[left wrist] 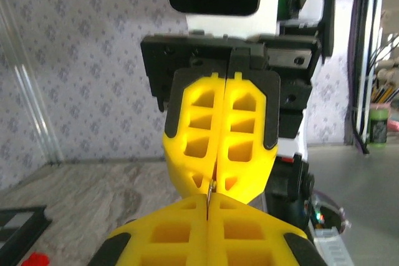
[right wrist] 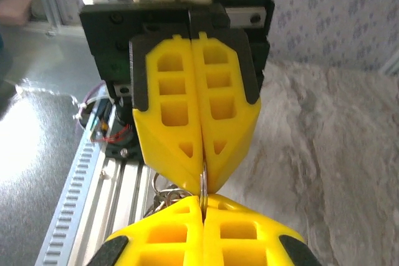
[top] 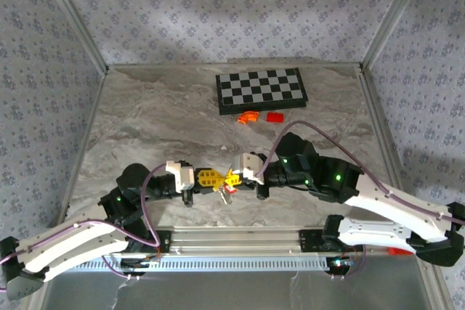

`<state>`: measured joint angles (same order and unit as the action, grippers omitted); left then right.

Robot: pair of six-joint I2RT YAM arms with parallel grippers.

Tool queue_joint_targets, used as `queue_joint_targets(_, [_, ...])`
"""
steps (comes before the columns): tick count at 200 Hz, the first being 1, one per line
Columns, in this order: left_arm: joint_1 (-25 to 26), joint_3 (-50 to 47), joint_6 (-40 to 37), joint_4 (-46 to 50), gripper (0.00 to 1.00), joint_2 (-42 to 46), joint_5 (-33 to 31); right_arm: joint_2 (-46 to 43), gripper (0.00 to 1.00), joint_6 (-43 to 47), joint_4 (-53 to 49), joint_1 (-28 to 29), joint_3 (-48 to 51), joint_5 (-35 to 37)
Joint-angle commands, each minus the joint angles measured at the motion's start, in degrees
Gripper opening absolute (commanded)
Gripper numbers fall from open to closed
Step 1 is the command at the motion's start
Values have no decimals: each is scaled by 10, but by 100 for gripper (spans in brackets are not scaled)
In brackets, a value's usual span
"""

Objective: Put the keys on the keyring

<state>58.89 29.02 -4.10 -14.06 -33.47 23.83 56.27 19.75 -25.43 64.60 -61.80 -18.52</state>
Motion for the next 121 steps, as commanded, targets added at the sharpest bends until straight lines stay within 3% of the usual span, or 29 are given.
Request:
queue_joint_targets(1, [2,78,-70,160,11,0,-47,39,0,24,-91,-2,-69,14])
queue_joint_targets(18, [2,107,-96,229,14,-13,-64,72,0,47,-150,-1,-116,13])
queue_joint_targets(40, [5,107,-93,225,17,-24,-54,102,0,62,-186,1,-148,7])
queue_joint_targets(57, [6,112,-93,236,4,-28,-58,119,0,71,-206,7,-165,13])
queue_joint_targets(85, [6,103,-86,220,0,-16,-56,122,0,68,-207,14,-169,14])
queue_joint_targets(110, [6,74,-47,137,0,4,-46,108,0,49,-173,13,-149,11])
queue_joint_targets(121, [6,46,-19,62,0,14,-33,93,7,32,-139,12,-130,7])
